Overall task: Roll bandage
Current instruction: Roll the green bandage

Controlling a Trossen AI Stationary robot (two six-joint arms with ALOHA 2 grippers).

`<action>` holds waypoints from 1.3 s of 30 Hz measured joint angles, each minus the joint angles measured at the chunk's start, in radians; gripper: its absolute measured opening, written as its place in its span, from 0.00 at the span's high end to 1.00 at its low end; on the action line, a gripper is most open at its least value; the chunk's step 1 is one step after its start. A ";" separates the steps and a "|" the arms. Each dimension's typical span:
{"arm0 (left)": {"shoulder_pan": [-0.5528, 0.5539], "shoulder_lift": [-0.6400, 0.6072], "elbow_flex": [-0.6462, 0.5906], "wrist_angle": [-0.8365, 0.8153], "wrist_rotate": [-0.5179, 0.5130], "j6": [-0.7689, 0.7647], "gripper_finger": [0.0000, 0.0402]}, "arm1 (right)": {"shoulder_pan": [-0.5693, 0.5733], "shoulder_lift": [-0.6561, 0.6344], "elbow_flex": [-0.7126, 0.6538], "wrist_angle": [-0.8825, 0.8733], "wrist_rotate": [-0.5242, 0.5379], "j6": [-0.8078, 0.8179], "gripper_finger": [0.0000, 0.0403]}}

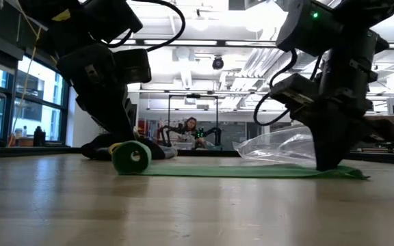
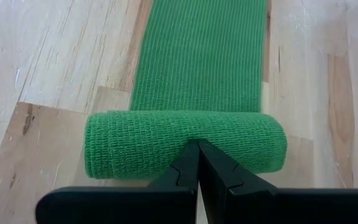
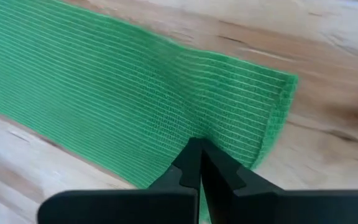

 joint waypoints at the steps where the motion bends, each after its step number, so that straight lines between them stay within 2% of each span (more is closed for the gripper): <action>1: 0.000 0.000 0.000 -0.001 0.000 0.000 1.00 | 0.001 -0.006 -0.001 -0.011 0.000 -0.001 1.00; 8: 0.000 0.000 0.000 -0.001 -0.001 0.001 1.00 | 0.003 -0.062 -0.007 -0.102 0.020 -0.001 1.00; 13: 0.000 0.000 0.000 0.006 -0.001 0.001 1.00 | 0.003 -0.088 -0.010 -0.103 0.048 -0.006 1.00; 28: 0.000 0.000 -0.001 0.011 0.009 0.000 1.00 | 0.000 -0.123 -0.008 -0.017 0.062 -0.006 1.00; 32: 0.000 0.000 -0.001 0.011 0.009 -0.001 1.00 | 0.000 -0.123 -0.007 0.035 0.101 0.000 1.00; 39: 0.000 0.000 -0.001 0.011 0.010 -0.001 1.00 | -0.018 -0.083 -0.006 0.076 0.112 -0.006 1.00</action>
